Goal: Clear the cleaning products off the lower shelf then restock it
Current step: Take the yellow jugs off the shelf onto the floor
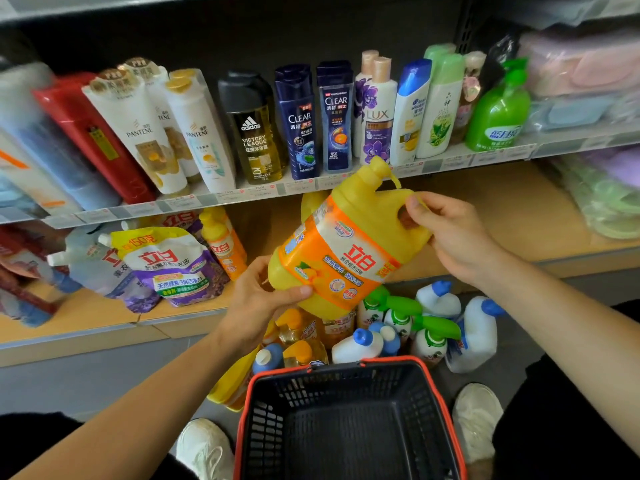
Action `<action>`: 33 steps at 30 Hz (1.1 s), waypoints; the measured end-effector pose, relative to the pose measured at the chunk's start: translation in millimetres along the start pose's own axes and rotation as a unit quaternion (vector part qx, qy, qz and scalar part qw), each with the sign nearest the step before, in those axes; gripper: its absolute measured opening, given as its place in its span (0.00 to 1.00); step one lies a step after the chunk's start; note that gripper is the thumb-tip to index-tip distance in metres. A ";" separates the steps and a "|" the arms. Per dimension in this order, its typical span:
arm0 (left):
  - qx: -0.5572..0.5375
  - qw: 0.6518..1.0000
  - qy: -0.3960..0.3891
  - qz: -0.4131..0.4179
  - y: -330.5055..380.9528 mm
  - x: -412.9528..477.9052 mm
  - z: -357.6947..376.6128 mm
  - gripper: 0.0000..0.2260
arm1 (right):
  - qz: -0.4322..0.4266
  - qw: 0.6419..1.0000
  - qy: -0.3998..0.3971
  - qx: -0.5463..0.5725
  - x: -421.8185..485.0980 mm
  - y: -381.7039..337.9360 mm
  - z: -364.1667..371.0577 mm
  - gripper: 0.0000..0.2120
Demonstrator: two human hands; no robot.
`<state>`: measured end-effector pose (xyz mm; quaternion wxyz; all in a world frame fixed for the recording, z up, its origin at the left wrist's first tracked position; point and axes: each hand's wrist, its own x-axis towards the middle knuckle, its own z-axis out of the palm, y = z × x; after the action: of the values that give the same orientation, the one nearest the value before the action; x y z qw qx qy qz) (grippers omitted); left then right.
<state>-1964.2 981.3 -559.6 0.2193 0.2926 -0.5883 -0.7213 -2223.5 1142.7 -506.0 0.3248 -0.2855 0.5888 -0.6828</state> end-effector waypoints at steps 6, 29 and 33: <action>0.062 0.991 0.048 0.111 9.9 -3.9 -2.7 0.37 | 0.041 0.999 0.007 -0.032 6.4 16.7 -3.2 0.14; -0.059 0.987 -0.041 -0.142 43.0 -0.5 -18.5 0.25 | 0.210 0.977 0.008 -0.046 -1.4 16.0 -4.3 0.13; -0.019 0.994 -0.031 -0.103 39.0 -4.9 -10.9 0.30 | 0.205 0.978 0.005 -0.025 -8.5 21.6 -2.1 0.13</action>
<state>-1954.2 968.4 -522.2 0.1306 0.3248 -0.5479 -0.7598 -2217.5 1148.6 -527.7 0.4480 -0.1631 0.6533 -0.5882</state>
